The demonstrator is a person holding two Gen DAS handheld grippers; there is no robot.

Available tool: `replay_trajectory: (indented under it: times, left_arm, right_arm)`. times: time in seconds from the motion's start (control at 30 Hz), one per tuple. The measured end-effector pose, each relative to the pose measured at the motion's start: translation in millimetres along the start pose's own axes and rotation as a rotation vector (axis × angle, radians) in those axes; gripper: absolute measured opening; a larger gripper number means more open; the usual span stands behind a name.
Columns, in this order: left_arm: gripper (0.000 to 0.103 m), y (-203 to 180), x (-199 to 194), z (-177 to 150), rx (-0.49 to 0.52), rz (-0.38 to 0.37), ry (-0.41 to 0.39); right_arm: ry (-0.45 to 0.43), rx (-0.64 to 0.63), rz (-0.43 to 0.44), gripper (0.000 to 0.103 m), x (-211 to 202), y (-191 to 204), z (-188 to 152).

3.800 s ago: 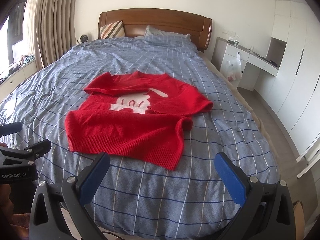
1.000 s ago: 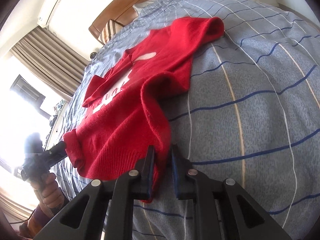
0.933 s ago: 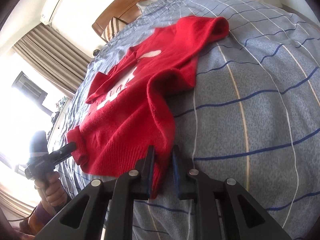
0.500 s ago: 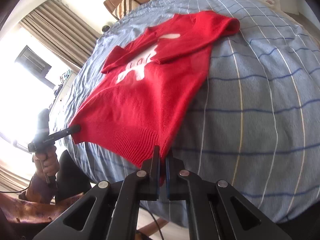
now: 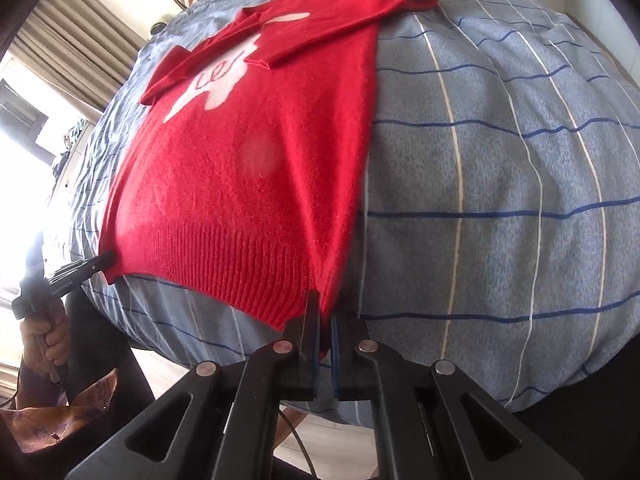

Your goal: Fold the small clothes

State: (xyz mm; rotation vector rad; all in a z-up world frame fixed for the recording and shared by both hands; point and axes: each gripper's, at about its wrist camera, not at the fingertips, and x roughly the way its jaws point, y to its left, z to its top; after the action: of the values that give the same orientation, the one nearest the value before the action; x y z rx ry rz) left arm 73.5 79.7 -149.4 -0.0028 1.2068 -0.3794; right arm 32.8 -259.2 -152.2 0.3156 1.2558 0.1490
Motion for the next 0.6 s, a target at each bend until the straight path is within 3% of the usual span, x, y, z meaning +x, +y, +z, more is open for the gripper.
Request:
replay_trajectory:
  times: [0.1, 0.27, 0.37, 0.4, 0.47, 0.53, 0.6]
  left_arm:
    - [0.002, 0, 6, -2, 0.0, 0.016, -0.026]
    - [0.003, 8, 4, -8, -0.051, -0.019, -0.065]
    - [0.008, 9, -3, -17, -0.06, -0.016, -0.088]
    - [0.012, 6, -3, -17, -0.053, -0.007, -0.085]
    - [0.026, 1, -8, -24, -0.027, 0.022, -0.068]
    - [0.042, -2, -17, -34, -0.003, 0.066, -0.051]
    - [0.042, -3, -31, -44, 0.025, 0.103, -0.051]
  right_arm:
    - [0.011, 0.034, 0.008, 0.003, 16, -8, -3]
    - [-0.002, 0.041, 0.0, 0.003, 18, -9, -4]
    - [-0.002, 0.028, -0.005, 0.003, 15, -6, -6]
    - [0.001, 0.018, -0.008, 0.004, 13, -4, -7]
    - [0.039, -0.004, -0.025, 0.019, 8, -2, -11]
    - [0.078, -0.024, -0.04, 0.024, -2, -3, -13]
    - [0.039, -0.065, -0.094, 0.024, -26, -3, -7]
